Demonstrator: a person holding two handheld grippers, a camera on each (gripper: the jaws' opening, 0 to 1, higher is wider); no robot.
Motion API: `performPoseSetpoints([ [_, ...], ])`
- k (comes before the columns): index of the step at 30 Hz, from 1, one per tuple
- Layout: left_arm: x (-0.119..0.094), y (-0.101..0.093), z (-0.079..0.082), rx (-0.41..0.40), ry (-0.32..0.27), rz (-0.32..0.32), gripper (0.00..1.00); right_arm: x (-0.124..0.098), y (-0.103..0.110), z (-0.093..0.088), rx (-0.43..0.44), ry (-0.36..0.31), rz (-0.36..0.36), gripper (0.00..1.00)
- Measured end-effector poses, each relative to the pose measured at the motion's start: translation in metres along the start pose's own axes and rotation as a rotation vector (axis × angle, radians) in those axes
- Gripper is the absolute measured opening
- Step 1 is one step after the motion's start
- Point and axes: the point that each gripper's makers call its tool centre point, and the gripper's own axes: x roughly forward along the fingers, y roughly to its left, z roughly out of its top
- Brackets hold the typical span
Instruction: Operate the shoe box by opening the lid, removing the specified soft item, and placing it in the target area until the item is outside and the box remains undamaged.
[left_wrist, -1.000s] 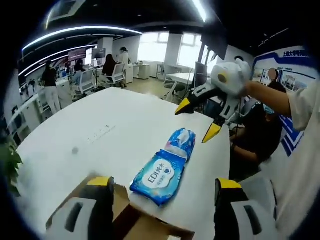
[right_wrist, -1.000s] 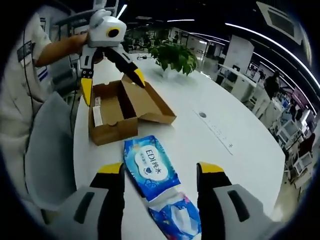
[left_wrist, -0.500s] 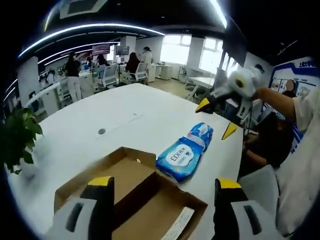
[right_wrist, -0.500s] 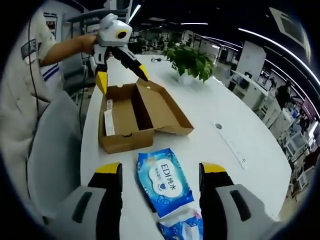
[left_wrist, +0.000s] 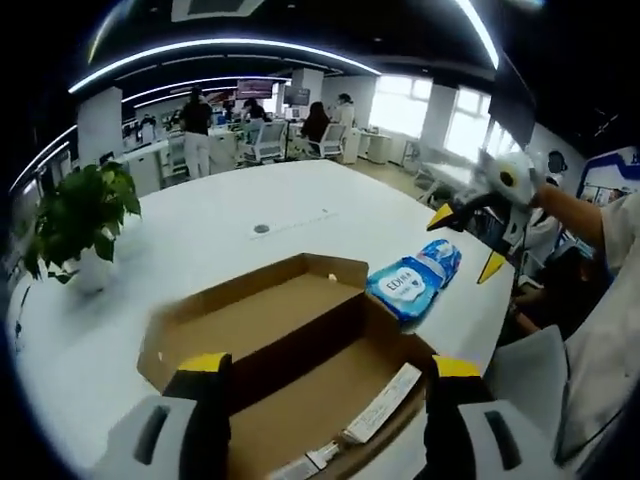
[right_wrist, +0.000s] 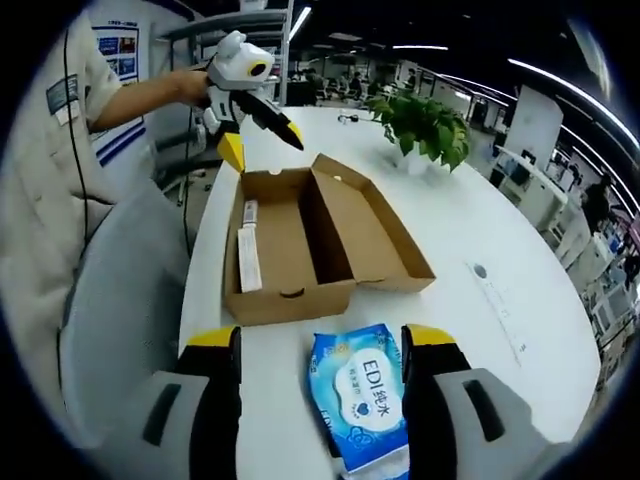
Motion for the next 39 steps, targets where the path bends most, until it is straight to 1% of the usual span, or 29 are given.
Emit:
performPoseSetpoints([
  [3, -0.005, 0.012, -0.012, -0.007, 0.016, 0.038, 0.81, 0.008, 0.004, 0.002, -0.011, 0.003, 0.013, 0.61],
  [4, -0.007, 0.016, -0.017, -0.016, 0.023, 0.048, 0.8, 0.011, 0.005, 0.003, -0.018, 0.005, 0.016, 0.6],
  [9, -0.017, 0.032, -0.034, -0.071, 0.026, 0.088, 0.79, 0.025, 0.007, 0.008, -0.03, 0.008, 0.028, 0.58],
  [10, -0.019, 0.036, -0.039, -0.083, 0.031, 0.105, 0.78, 0.028, 0.008, 0.008, -0.03, 0.008, 0.033, 0.58],
  [12, -0.022, 0.043, -0.045, -0.1, 0.032, 0.124, 0.77, 0.034, 0.011, 0.01, -0.031, 0.008, 0.045, 0.57],
  [15, -0.025, 0.047, -0.05, -0.117, 0.034, 0.136, 0.75, 0.04, 0.015, 0.01, -0.037, 0.015, 0.062, 0.57],
  [18, -0.031, 0.058, -0.062, -0.135, 0.046, 0.17, 0.73, 0.052, 0.023, 0.011, -0.048, 0.022, 0.093, 0.56],
  [22, -0.035, 0.066, -0.074, -0.181, 0.056, 0.192, 0.66, 0.066, 0.031, 0.013, -0.066, 0.034, 0.118, 0.55],
  [25, -0.036, 0.071, -0.084, -0.194, 0.074, 0.21, 0.64, 0.073, 0.035, 0.014, -0.078, 0.038, 0.136, 0.54],
  [29, -0.037, 0.075, -0.094, -0.234, 0.085, 0.225, 0.58, 0.084, 0.039, 0.013, -0.072, 0.061, 0.156, 0.5],
  [31, -0.036, 0.078, -0.099, -0.269, 0.082, 0.233, 0.54, 0.088, 0.04, 0.013, -0.077, 0.064, 0.159, 0.51],
  [36, -0.036, 0.082, -0.113, -0.3, 0.107, 0.257, 0.46, 0.1, 0.045, 0.011, -0.086, 0.084, 0.179, 0.5],
  [39, -0.037, 0.087, -0.118, -0.322, 0.106, 0.277, 0.42, 0.105, 0.047, 0.01, -0.083, 0.089, 0.192, 0.49],
])
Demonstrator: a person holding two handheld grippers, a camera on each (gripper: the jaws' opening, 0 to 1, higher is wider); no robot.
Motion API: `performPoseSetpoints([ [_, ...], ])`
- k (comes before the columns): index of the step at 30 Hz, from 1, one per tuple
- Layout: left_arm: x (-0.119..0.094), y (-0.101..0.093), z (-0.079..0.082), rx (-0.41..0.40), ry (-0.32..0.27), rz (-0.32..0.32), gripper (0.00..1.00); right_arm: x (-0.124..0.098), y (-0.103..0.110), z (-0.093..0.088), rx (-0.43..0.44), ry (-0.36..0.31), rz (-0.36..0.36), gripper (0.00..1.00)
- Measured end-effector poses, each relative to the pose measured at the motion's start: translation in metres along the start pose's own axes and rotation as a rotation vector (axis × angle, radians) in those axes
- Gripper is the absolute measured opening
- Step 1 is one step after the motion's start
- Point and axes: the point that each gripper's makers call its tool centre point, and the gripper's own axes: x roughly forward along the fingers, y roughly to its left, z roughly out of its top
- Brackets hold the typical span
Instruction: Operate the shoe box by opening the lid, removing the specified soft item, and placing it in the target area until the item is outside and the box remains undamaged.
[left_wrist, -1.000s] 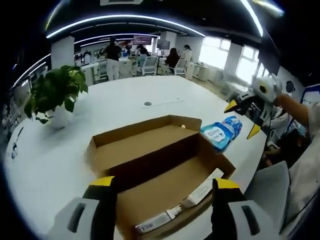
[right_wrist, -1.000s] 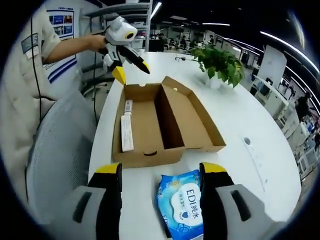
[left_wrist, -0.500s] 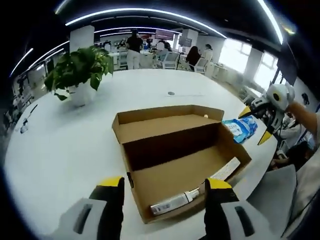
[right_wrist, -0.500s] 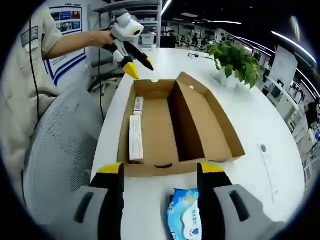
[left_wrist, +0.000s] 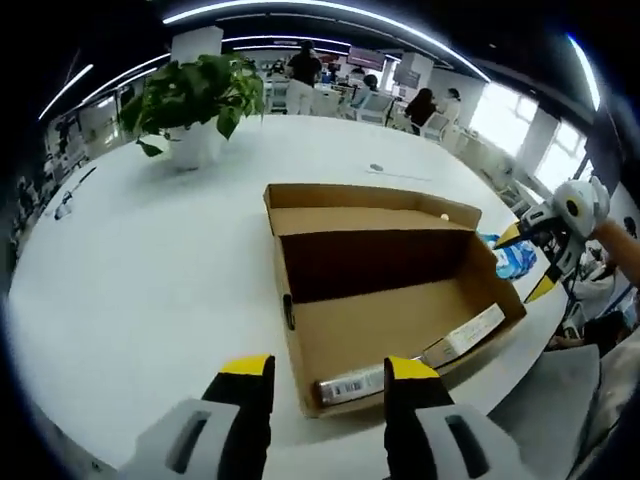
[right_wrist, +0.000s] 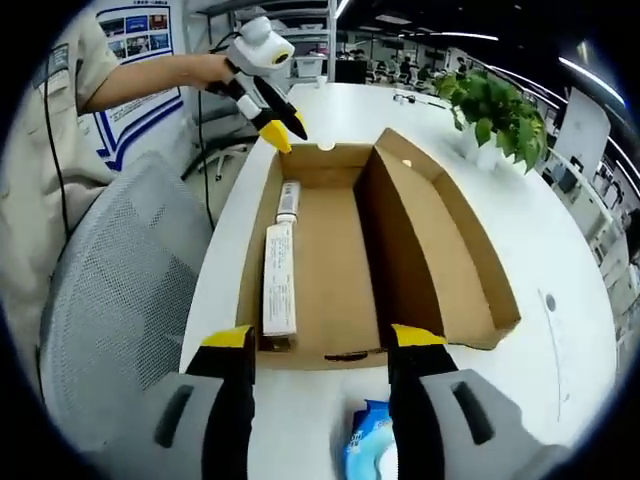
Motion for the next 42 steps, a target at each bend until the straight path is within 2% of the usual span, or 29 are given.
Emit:
performPoseSetpoints([
  [4, 0.0, 0.007, -0.01, -0.035, 0.025, 0.029, 0.3, 0.012, 0.004, 0.001, -0.009, 0.01, 0.022, 0.47],
  [8, 0.0, 0.008, -0.012, -0.067, 0.018, 0.034, 0.27, 0.025, 0.01, -0.001, -0.023, 0.038, 0.047, 0.45],
  [16, 0.004, 0.015, -0.025, -0.113, 0.048, 0.054, 0.17, 0.044, 0.015, -0.004, -0.023, 0.063, 0.088, 0.4],
  [18, 0.006, 0.013, -0.025, -0.177, 0.026, 0.039, 0.14, 0.049, 0.017, -0.005, -0.014, 0.069, 0.096, 0.38],
  [23, 0.009, 0.012, -0.024, -0.211, 0.007, 0.033, 0.1, 0.053, 0.018, -0.006, 0.004, 0.072, 0.107, 0.36],
  [33, 0.011, 0.014, -0.024, -0.222, 0.018, 0.042, 0.08, 0.055, 0.024, -0.006, -0.012, 0.075, 0.136, 0.26],
  [39, 0.011, 0.014, -0.024, -0.227, 0.013, 0.044, 0.08, 0.059, 0.028, -0.01, -0.036, 0.092, 0.143, 0.17],
  [42, 0.011, 0.014, -0.024, -0.225, 0.016, 0.044, 0.08, 0.06, 0.028, -0.01, -0.046, 0.095, 0.14, 0.17],
])
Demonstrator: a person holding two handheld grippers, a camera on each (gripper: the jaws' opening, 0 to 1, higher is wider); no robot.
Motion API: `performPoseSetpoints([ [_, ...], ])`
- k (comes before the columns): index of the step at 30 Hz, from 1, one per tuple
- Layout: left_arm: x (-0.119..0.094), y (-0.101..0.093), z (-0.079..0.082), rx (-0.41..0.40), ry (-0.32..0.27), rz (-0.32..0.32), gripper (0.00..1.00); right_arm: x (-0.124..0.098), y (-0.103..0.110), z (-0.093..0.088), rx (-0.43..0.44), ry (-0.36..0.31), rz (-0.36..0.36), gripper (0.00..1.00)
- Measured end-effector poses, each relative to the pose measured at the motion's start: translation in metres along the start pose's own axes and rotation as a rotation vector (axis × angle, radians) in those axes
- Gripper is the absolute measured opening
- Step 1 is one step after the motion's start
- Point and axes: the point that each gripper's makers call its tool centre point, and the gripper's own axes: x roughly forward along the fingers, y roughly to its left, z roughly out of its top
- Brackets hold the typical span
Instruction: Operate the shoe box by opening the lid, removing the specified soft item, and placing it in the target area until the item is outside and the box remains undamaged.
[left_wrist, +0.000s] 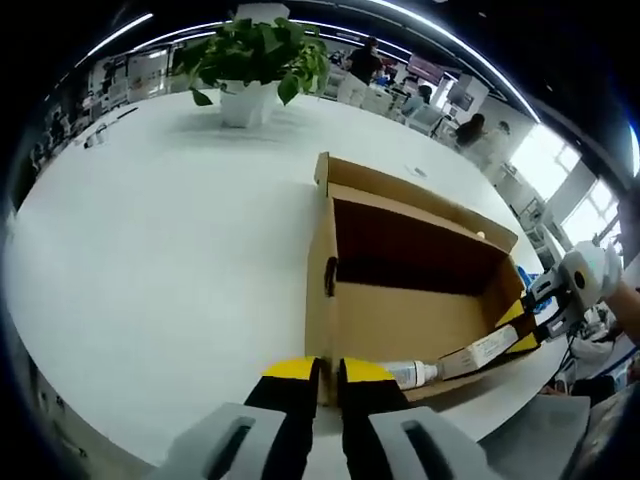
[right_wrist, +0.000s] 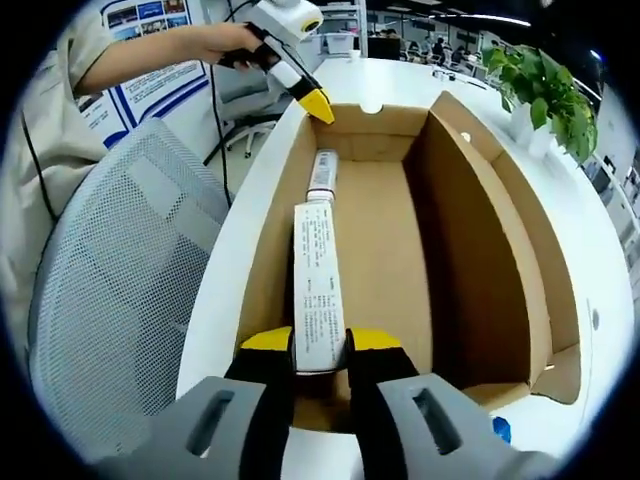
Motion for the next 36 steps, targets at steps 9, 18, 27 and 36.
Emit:
performPoseSetpoints([
  [9, 0.001, 0.0, 0.0, 0.001, 0.006, 0.001, 0.08, -0.002, -0.001, 0.001, 0.004, -0.002, -0.013, 0.16],
  [18, 0.001, -0.001, 0.0, -0.003, 0.005, -0.001, 0.08, -0.01, -0.003, 0.007, -0.005, -0.015, -0.018, 0.16],
  [27, 0.002, -0.001, 0.0, 0.0, 0.009, -0.002, 0.08, -0.022, -0.005, 0.018, -0.038, -0.036, -0.049, 0.16],
  [36, 0.002, -0.001, 0.0, 0.002, 0.005, 0.0, 0.08, -0.038, -0.003, 0.034, -0.081, -0.061, -0.075, 0.15],
])
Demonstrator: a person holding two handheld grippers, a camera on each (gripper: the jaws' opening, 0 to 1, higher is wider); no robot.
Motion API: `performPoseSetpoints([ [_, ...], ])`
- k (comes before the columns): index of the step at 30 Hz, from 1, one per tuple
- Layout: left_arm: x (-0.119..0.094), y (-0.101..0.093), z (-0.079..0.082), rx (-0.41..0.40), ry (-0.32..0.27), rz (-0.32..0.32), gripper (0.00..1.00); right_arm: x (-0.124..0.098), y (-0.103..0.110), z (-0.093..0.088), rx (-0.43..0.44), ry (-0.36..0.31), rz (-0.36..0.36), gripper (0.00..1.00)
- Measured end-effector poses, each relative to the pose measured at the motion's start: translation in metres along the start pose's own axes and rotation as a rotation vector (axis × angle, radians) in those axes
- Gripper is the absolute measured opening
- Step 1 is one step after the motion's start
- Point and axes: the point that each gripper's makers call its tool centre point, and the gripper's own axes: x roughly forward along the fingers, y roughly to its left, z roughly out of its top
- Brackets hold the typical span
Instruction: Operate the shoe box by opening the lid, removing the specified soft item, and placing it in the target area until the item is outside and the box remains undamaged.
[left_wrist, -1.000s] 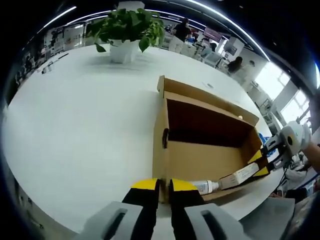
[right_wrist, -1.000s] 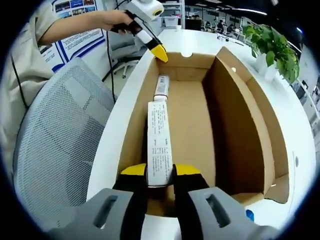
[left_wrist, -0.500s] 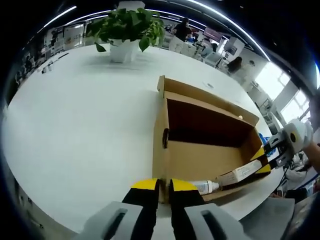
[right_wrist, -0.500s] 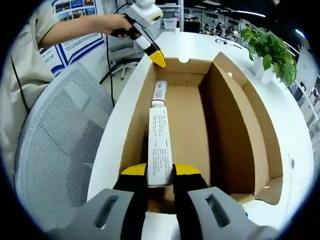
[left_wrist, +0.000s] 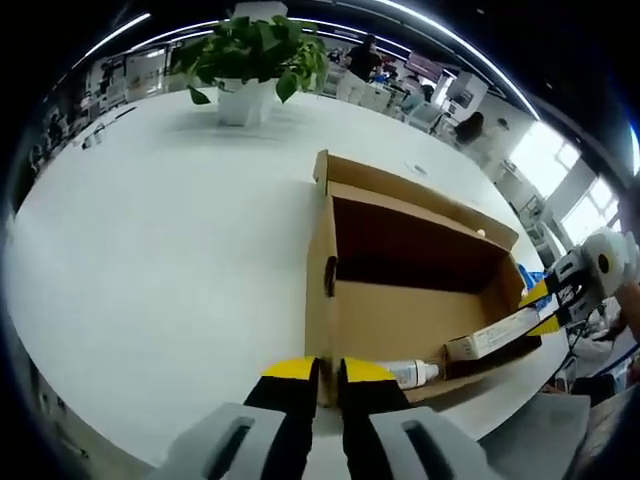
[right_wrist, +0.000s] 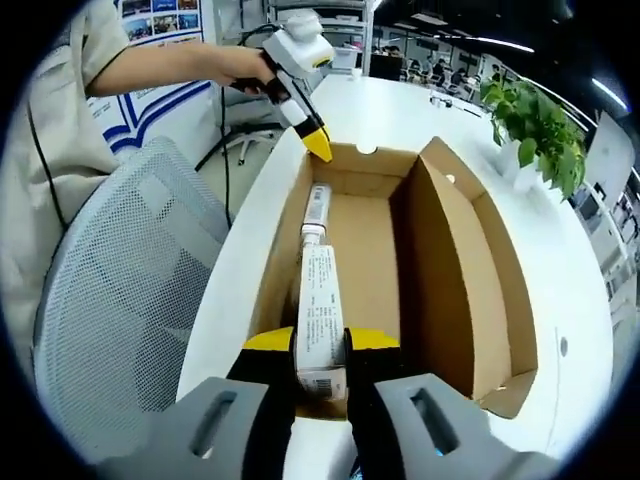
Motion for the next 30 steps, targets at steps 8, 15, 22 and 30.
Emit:
performPoseSetpoints([
  [8, 0.002, -0.001, 0.0, 0.006, 0.003, 0.003, 0.08, -0.012, -0.005, 0.006, -0.015, -0.01, -0.02, 0.15],
  [15, 0.001, -0.001, 0.0, -0.005, 0.004, -0.002, 0.08, -0.03, -0.009, 0.017, -0.033, -0.035, -0.049, 0.15],
  [22, 0.002, -0.001, 0.0, -0.005, 0.007, -0.001, 0.08, -0.053, -0.015, 0.027, -0.06, -0.059, -0.082, 0.15],
  [30, 0.002, 0.0, 0.0, -0.005, 0.011, -0.002, 0.08, -0.075, -0.015, 0.033, -0.069, -0.085, -0.096, 0.15],
])
